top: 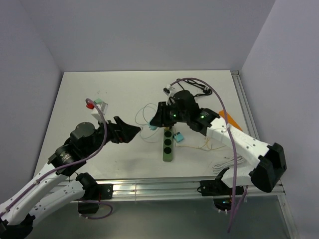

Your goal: Insert the plug

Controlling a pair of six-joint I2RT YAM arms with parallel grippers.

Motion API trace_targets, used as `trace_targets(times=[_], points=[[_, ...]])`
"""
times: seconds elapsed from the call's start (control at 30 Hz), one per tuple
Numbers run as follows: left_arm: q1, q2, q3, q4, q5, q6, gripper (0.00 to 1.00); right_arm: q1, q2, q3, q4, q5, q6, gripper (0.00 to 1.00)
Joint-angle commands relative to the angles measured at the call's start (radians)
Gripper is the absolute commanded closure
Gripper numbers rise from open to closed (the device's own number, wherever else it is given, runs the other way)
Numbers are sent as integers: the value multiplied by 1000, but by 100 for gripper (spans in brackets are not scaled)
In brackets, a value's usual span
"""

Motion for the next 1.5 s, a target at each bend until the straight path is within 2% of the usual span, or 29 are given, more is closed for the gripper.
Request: trace_targets(times=[0.0, 0.03, 0.23, 0.37, 0.6, 1.07, 1.47], points=[[0, -35, -4, -56, -210, -41, 1, 48, 92, 63, -60, 299, 27, 100], [0, -58, -13, -51, -215, -49, 0, 54, 141, 90, -102, 368, 33, 100], [0, -136, -97, -4, -236, -61, 3, 91, 265, 108, -156, 455, 93, 100], [0, -124, -107, 13, -206, -51, 3, 102, 284, 95, -208, 613, 125, 100], [0, -110, -126, 41, -166, -38, 3, 119, 296, 69, -257, 751, 174, 100], [0, -138, -119, 10, -187, -15, 3, 149, 373, 36, -208, 888, 188, 100], [0, -135, -126, 22, -179, -21, 3, 162, 409, -29, -119, 917, 179, 100]])
